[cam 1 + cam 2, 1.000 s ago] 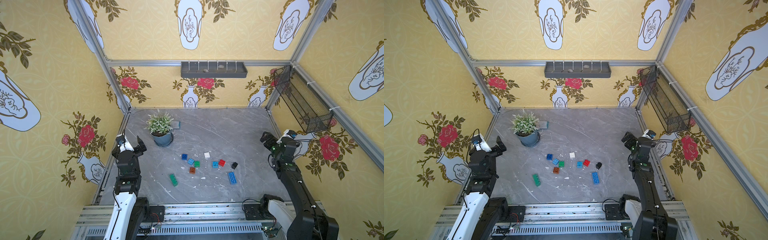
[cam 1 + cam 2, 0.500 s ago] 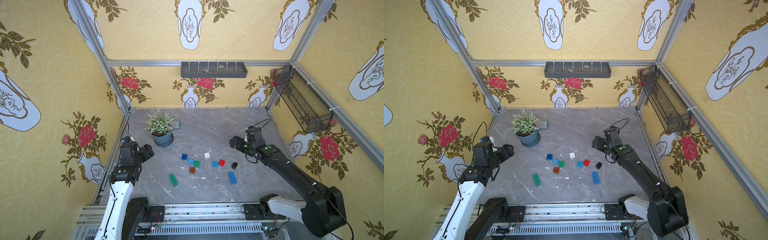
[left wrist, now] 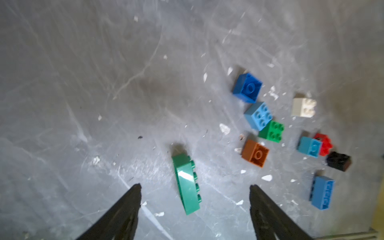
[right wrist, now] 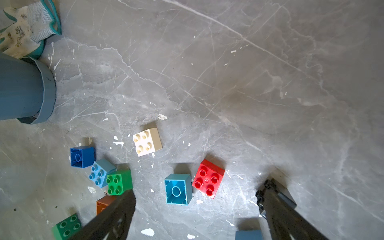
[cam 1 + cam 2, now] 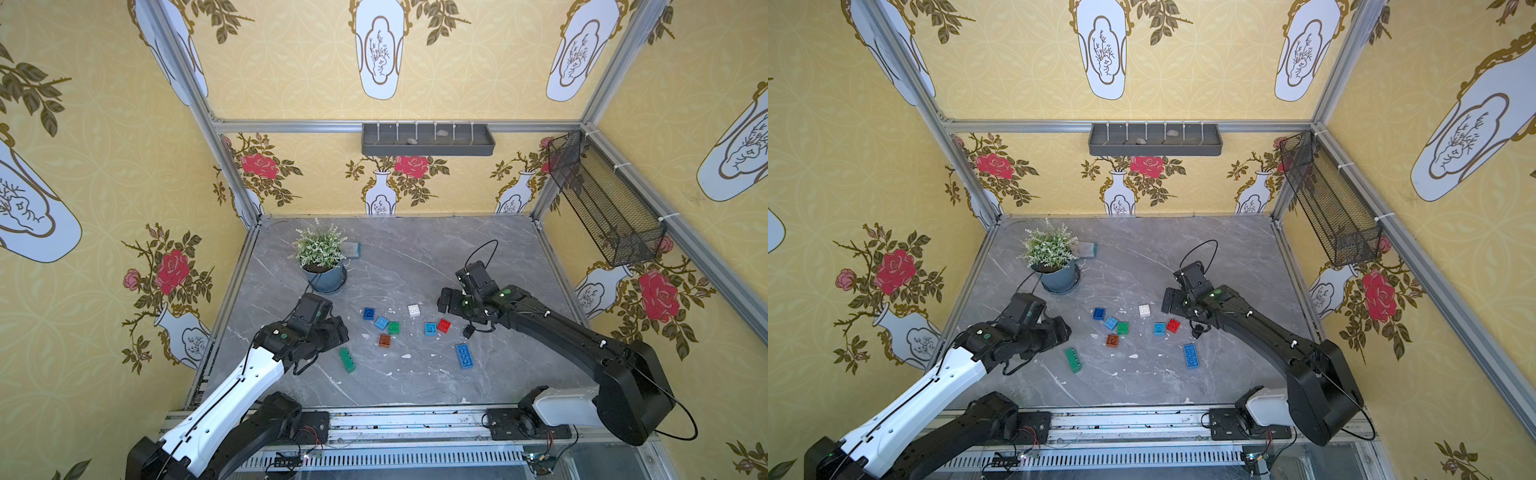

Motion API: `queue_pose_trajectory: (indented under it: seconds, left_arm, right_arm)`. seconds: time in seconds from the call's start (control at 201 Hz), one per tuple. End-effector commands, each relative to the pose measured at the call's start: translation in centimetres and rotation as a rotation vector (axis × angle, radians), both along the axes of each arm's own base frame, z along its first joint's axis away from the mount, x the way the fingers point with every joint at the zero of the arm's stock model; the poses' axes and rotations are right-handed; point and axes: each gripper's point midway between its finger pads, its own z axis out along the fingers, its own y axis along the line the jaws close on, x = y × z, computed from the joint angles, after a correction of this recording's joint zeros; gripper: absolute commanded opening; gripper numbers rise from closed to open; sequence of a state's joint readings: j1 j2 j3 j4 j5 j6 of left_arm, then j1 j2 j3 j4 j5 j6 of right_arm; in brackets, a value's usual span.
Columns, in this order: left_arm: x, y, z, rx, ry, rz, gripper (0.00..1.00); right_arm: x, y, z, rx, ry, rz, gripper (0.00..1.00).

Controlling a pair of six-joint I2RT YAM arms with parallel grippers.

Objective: Assemble the number 1 with lego
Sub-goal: Pick up the lego brick from the center of the board.

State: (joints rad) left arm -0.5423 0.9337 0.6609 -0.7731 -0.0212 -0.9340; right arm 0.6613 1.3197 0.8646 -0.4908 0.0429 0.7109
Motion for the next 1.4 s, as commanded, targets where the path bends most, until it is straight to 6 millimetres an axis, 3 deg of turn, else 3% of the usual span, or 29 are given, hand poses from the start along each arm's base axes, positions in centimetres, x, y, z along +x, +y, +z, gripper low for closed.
queue_pose_trajectory:
  seconds: [0.0, 0.324, 0.533, 0.732, 0.956, 1.09, 1.215, 1.394]
  left_arm:
    - [-0.6, -0.3, -1.5, 0.049, 0.051, 0.031, 0.83]
    - [-1.0, -1.8, -4.2, 0.205, 0.151, 0.019, 0.73]
    - [-1.0, -2.5, -5.9, 0.214, 0.200, 0.017, 0.56]
    - [-0.9, -2.6, -7.0, 0.229, 0.218, 0.007, 0.48]
    - [-1.1, -3.0, -7.8, 0.222, 0.234, -0.009, 0.34]
    - [-1.2, -2.9, -7.9, 0.217, 0.235, -0.004, 0.21]
    - [-1.0, -3.1, -7.3, 0.201, 0.217, 0.004, 0.18]
    - [1.1, -3.5, -3.7, 0.155, 0.080, 0.025, 0.14]
  right_arm:
    - [0.0, -1.3, -0.1, -0.030, -0.030, -0.068, 0.98]
    - [-0.9, -3.5, -0.2, -0.082, -0.052, -0.134, 0.98]
    - [-1.1, -4.3, -0.2, -0.102, -0.056, -0.154, 0.98]
    - [-1.3, -4.5, -0.5, -0.100, -0.049, -0.167, 0.98]
    - [-0.5, -3.3, 0.8, -0.033, -0.075, -0.184, 0.98]
    - [-0.2, -3.0, 1.0, -0.019, -0.082, -0.178, 0.98]
    - [-0.1, -2.9, 1.1, -0.019, -0.089, -0.174, 0.98]
    - [0.3, -2.1, 1.3, 0.018, -0.097, -0.161, 0.98]
